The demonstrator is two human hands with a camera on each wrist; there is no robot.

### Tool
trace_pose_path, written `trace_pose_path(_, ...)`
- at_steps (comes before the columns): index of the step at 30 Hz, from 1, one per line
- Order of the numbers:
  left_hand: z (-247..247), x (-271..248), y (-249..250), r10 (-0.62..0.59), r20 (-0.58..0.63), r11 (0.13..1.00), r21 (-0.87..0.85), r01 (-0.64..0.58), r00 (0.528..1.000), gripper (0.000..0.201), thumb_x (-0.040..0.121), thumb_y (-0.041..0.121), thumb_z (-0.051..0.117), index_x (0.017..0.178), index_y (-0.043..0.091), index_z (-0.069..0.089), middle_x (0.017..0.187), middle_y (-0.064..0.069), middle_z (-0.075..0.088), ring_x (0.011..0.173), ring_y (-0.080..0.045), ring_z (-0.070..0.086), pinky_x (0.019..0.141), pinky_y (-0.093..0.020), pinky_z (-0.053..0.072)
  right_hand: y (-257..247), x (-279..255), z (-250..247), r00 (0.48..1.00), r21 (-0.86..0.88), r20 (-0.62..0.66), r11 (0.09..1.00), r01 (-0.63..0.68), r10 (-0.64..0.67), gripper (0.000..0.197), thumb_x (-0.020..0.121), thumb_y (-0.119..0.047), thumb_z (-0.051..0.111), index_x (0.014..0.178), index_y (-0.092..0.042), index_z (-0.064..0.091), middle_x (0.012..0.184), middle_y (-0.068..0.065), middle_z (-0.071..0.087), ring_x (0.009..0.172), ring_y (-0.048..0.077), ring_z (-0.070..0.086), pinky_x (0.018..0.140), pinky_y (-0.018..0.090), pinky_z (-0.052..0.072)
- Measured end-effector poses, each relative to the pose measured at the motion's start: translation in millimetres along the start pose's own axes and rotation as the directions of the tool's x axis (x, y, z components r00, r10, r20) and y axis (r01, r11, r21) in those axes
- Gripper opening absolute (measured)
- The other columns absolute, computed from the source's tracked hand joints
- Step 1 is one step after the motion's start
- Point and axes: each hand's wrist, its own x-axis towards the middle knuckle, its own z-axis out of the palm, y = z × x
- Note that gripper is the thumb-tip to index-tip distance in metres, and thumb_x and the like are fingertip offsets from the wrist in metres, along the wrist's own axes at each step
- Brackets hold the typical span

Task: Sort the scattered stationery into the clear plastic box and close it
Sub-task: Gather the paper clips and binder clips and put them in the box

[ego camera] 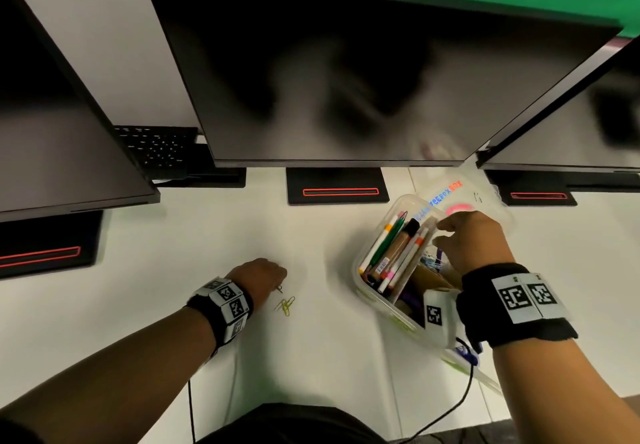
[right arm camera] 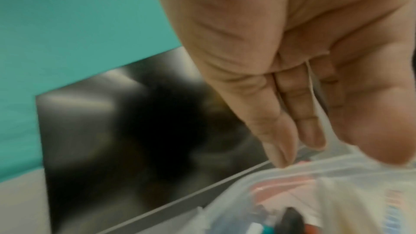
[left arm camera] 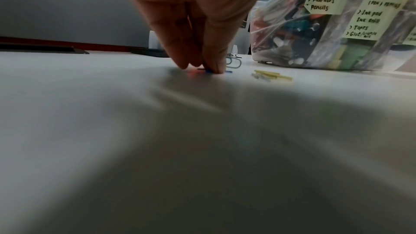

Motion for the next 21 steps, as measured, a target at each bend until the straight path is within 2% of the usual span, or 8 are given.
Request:
trace_pose_path(3, -1, -3, 1, 0.0, -0.021, 1.0, -0.011, 0.0, 1.0, 0.008, 0.089, 0.014, 0.042, 0.088, 0.017, 0.048, 0.11, -0.007, 0.057, 0.085, -0.015, 0.042, 0.072, -0.025, 0.034, -41, -26, 9, 0.982, 0.086, 0.062, 0.981, 0.172, -0.177, 0.022, 0.084, -0.01, 0.062, 0.104, -0.013, 0.071, 0.109, 0.006, 0.071, 0.102, 0.022, 0.064, 0.095, 0.027, 0.045)
trace_pose_path(7, 4, -7, -4, -0.008, -0.03, 0.998, -0.069, 0.006, 1.0, 0.011, 0.089, 0.013, 0.043, 0.083, 0.022, 0.042, 0.104, -0.005, 0.06, 0.087, -0.018, 0.049, 0.074, -0.028, 0.041, -86, -57, 61, 0.834, 0.098, 0.274, 0.876, 0.471, -0.479, 0.027, 0.086, -0.012, 0.056, 0.11, -0.017, 0.068, 0.116, 0.003, 0.067, 0.11, 0.019, 0.06, 0.095, 0.023, 0.041)
trace_pose_path(10, 8, -12, -12, 0.023, -0.023, 0.999, -0.043, -0.024, 0.999, 0.009, 0.085, 0.023, 0.042, 0.079, 0.022, 0.049, 0.093, 0.0, 0.06, 0.086, -0.018, 0.05, 0.069, -0.022, 0.038, -99, -68, 115, 0.714, 0.067, 0.45, 0.818, 0.571, -0.535, 0.034, 0.089, -0.008, 0.051, 0.121, -0.013, 0.061, 0.128, 0.007, 0.058, 0.12, 0.023, 0.052, 0.098, 0.025, 0.036)
trace_pose_path(11, 9, -14, -15, 0.028, -0.016, 0.999, -0.027, -0.028, 0.999, 0.012, 0.084, 0.027, 0.042, 0.079, 0.023, 0.051, 0.093, 0.001, 0.061, 0.089, -0.019, 0.051, 0.073, -0.023, 0.039, -100, -69, 130, 0.684, 0.049, 0.494, 0.803, 0.594, -0.536, 0.036, 0.09, -0.006, 0.049, 0.125, -0.012, 0.058, 0.13, 0.01, 0.055, 0.121, 0.025, 0.05, 0.099, 0.027, 0.037)
trace_pose_path(13, 11, -18, -21, -0.009, 0.021, 1.0, -0.03, 0.009, 1.0, 0.014, 0.088, 0.023, 0.042, 0.094, 0.02, 0.054, 0.107, -0.004, 0.061, 0.1, -0.023, 0.054, 0.085, -0.029, 0.042, -102, -70, 153, 0.639, 0.026, 0.543, 0.771, 0.636, -0.545, 0.039, 0.091, -0.004, 0.045, 0.128, -0.013, 0.056, 0.129, 0.014, 0.051, 0.121, 0.03, 0.049, 0.098, 0.032, 0.04)
trace_pose_path(15, 13, -25, -26, -0.083, 0.035, 0.994, -0.065, 0.085, 0.996, 0.02, 0.092, 0.02, 0.042, 0.108, 0.015, 0.051, 0.118, -0.008, 0.056, 0.109, -0.025, 0.052, 0.087, -0.029, 0.041, -102, -67, 168, 0.623, 0.015, 0.559, 0.758, 0.653, -0.548, 0.039, 0.092, -0.004, 0.043, 0.129, -0.014, 0.054, 0.129, 0.015, 0.049, 0.118, 0.03, 0.049, 0.095, 0.032, 0.043)
trace_pose_path(18, 18, -35, -35, -0.129, 0.032, 0.984, -0.117, 0.132, 0.991, 0.023, 0.094, 0.02, 0.042, 0.112, 0.011, 0.052, 0.121, -0.01, 0.055, 0.11, -0.025, 0.051, 0.086, -0.028, 0.039, -101, -58, 181, 0.616, 0.006, 0.578, 0.757, 0.653, -0.536, 0.038, 0.093, -0.005, 0.043, 0.129, -0.013, 0.052, 0.13, 0.016, 0.048, 0.117, 0.029, 0.05, 0.093, 0.032, 0.042)
trace_pose_path(21, 22, -44, -45, -0.133, 0.003, 0.98, -0.151, 0.132, 0.991, 0.023, 0.093, 0.017, 0.043, 0.113, 0.011, 0.054, 0.12, -0.009, 0.056, 0.103, -0.023, 0.051, 0.078, -0.024, 0.033, -101, -52, 186, 0.627, 0.002, 0.59, 0.778, 0.629, -0.509, 0.028, 0.093, -0.009, 0.045, 0.119, -0.004, 0.056, 0.111, 0.012, 0.056, 0.114, 0.03, 0.053, 0.086, 0.029, 0.04)
